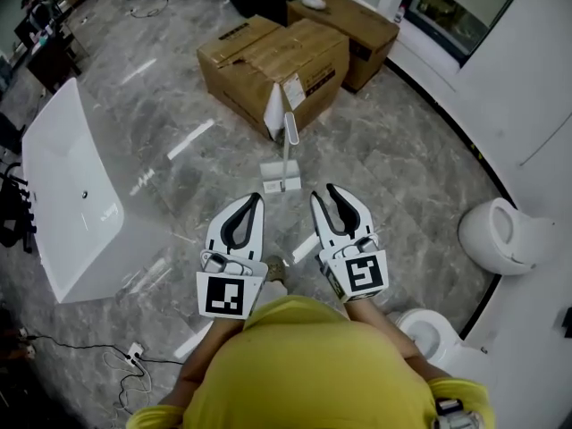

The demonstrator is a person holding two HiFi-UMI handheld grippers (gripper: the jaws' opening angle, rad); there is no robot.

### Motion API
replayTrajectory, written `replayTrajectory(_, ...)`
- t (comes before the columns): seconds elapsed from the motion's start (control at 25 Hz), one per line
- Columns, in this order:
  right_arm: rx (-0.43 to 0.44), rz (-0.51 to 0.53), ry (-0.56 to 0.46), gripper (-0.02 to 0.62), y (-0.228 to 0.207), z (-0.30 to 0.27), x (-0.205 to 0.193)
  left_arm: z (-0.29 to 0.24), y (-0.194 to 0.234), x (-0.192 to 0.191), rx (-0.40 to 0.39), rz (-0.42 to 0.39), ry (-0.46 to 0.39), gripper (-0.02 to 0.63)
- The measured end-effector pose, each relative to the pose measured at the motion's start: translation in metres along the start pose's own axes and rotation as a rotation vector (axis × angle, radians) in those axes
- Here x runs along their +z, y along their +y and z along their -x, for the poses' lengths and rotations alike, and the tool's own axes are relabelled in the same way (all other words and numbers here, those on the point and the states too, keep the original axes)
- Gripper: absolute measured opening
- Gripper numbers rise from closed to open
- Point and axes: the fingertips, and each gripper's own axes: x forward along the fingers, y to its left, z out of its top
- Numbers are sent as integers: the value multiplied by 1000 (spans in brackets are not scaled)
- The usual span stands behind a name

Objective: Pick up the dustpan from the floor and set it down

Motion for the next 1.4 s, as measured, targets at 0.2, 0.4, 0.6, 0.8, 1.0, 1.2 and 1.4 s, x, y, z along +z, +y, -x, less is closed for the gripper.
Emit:
replayTrajectory(0.2,-41,1,-8,118,-4,-36,-4,-25,29,-10,-43,10,6,3)
replayTrajectory(0.4,-69,-3,41,117,-8,-52,-10,-41,46,-14,-69,39,21,3)
replayTrajectory(0.6,-93,-5,86,114,-19,-67,-18,-56,55,-22,-96,55,35,3)
replayTrajectory(0.8,-87,20,99,114,-37,-87,-27,-80,62,-29,-96,61,34,3)
replayTrajectory(1.0,-58,25,103,110,-55,-118,-37,-109,74,-31,-82,55,36,3)
replayTrajectory(1.2,-10,19,139,114,-80,-158,-55,-148,88,-37,-57,49,52,3)
replayTrajectory(1.4,73,18,172,118,-101,-197,-72,-194,94,-44,-52,46,65,3)
